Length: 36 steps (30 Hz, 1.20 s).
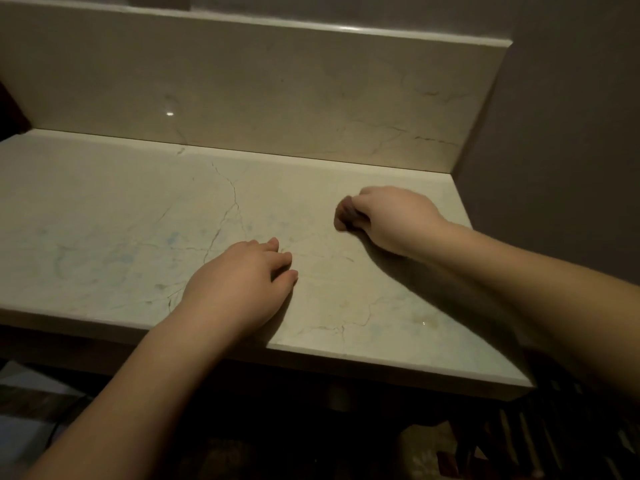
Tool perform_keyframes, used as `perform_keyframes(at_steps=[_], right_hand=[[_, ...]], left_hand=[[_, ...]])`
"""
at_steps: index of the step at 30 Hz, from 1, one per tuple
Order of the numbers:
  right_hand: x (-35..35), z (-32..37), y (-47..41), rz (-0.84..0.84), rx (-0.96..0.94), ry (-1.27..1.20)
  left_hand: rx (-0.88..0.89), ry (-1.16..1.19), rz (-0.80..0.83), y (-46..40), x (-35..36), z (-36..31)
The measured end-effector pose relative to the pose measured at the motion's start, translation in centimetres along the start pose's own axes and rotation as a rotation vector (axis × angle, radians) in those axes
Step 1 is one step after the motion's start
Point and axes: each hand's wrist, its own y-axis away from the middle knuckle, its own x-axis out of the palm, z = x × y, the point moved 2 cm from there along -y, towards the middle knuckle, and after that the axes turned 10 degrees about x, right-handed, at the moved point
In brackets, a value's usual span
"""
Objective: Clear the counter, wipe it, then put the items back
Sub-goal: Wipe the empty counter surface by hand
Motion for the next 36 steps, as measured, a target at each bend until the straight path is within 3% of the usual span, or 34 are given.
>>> perform_keyframes(at_steps=[7,17,23,28,34,36], right_hand=[[0.3,-3.0,-10.4,-0.019,0.237,0.013],[0.8,-14.5,-7.1,-0.057,0.392,0.013],[1.5,-15.6,-6.4,-0.158,0.444,0.1],[1.4,-12.9,-7.5,-0.175,0.374,0.038],[1.1,-10.3,-2.1,-0.138,0.058,0.023],[1.3,-11.0,-1.4,-0.159,0.035,0.07]], left_hand=[[-0.029,0.044,0.002,0.0,0.2,0.2],[-0.033,0.052,-0.023,-0.1,0.2,0.2],[-0.036,0.031,-0.029,-0.1,0.0,0.3],[-0.05,0.035,-0.028,-0.2,-0.2,0.2],[-0.058,0.04,-0.019,-0.1,-0.3,0.3],[-0.057,0.039,-0.014,-0.2,-0.3,0.3]])
